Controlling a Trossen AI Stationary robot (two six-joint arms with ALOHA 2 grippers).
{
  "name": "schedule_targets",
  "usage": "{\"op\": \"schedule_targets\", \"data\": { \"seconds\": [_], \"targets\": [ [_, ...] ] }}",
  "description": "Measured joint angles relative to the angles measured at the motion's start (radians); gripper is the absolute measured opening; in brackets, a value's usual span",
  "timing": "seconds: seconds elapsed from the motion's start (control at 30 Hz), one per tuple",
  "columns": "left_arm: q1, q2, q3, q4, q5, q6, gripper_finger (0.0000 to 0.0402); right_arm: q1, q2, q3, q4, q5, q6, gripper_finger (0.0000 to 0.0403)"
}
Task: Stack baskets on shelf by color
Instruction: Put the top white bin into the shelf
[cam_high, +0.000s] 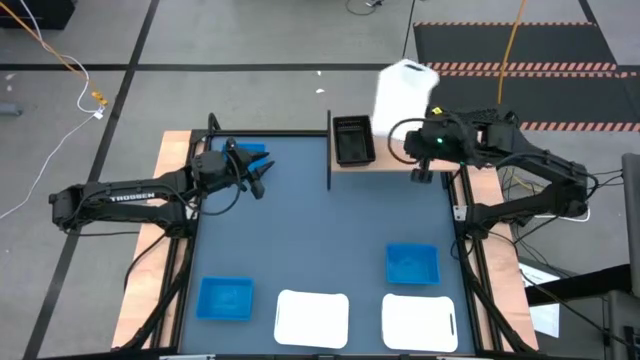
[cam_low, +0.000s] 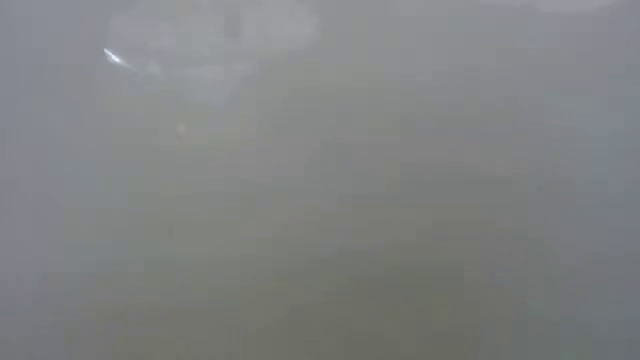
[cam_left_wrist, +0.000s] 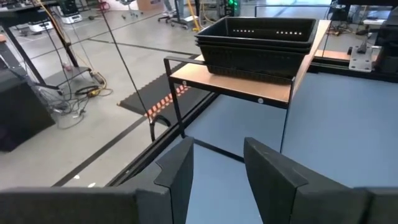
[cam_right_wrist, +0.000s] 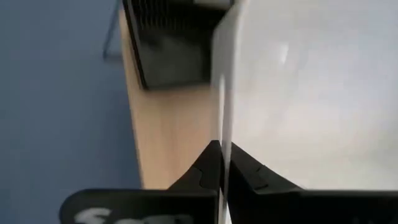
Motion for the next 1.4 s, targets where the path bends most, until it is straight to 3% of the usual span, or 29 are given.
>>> {"op": "schedule_targets", "data": {
  "seconds": [0.27, 0.6, 1.13, 1.4],
  "targets": [
    [0.001, 0.0, 0.0, 0.001, 0.0, 0.011, 0.0145, -0.079, 0.084, -0.029, -0.048, -0.211, 0.056, 0.0],
    [0.002, 0.0, 0.0, -0.001, 0.0, 0.015, 0.0145, -0.124, 0.176, -0.069, -0.064, -0.21, -0.035, 0.0],
    [0.03, 0.0, 0.0, -0.001, 0.0, 0.006, 0.0145, -0.147, 0.039, -0.071, -0.036, -0.205, -0.088, 0.0],
    [0.033, 0.0, 0.0, 0.0, 0.0, -0.002, 0.0145, -0.231, 0.076, -0.071, -0.073, -0.2, -0.087, 0.0]
  ]
}}
